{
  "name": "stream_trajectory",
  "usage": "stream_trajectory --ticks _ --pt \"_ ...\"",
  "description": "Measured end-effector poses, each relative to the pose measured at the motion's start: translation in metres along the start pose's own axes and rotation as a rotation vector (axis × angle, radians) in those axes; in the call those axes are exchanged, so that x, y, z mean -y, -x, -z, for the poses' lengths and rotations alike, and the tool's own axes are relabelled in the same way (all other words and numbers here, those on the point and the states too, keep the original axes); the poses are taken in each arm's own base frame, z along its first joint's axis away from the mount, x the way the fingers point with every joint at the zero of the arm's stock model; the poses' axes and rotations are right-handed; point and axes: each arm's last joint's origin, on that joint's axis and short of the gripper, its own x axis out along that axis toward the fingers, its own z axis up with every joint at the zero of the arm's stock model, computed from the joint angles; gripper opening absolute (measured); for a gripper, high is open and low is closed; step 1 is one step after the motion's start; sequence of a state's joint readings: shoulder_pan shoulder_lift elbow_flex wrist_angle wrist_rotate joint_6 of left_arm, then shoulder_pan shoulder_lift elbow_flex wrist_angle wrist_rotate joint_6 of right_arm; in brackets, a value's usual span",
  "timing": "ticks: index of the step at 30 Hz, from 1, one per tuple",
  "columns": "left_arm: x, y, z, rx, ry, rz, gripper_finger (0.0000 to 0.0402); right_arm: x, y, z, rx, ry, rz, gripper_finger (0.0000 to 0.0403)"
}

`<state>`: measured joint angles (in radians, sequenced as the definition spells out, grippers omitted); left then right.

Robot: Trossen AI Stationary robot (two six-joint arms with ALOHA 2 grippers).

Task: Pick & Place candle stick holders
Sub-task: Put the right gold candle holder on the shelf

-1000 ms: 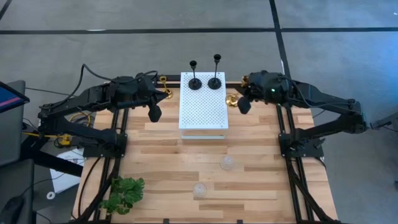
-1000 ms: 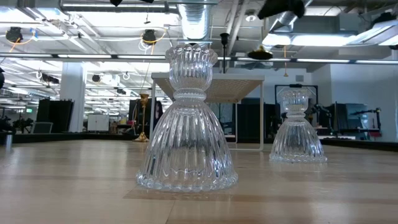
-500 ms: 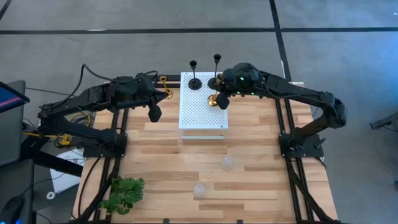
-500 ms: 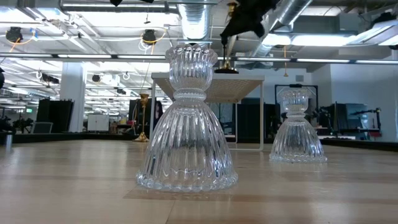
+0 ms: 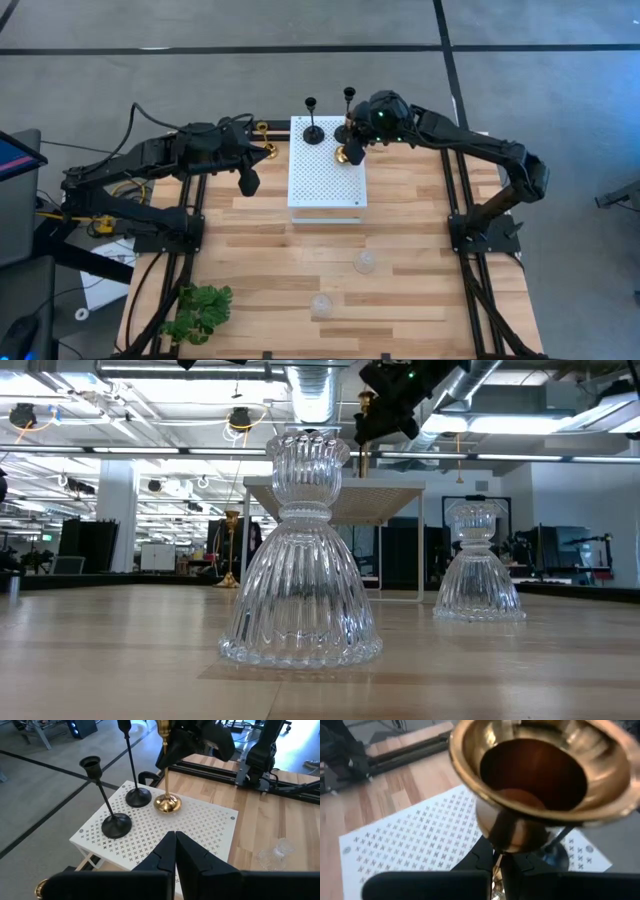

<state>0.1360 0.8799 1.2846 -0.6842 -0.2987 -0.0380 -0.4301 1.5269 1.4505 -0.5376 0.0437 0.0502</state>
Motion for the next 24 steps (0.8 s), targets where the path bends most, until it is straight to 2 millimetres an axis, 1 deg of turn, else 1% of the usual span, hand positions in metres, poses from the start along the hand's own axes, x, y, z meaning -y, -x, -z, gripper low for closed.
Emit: stream_trajectory --ticks 24 --pt "0.0 0.0 0.0 0.0 0.0 0.0 0.0009 0.0017 0.0 0.0006 -0.008 -0.005 0.006 0.0001"
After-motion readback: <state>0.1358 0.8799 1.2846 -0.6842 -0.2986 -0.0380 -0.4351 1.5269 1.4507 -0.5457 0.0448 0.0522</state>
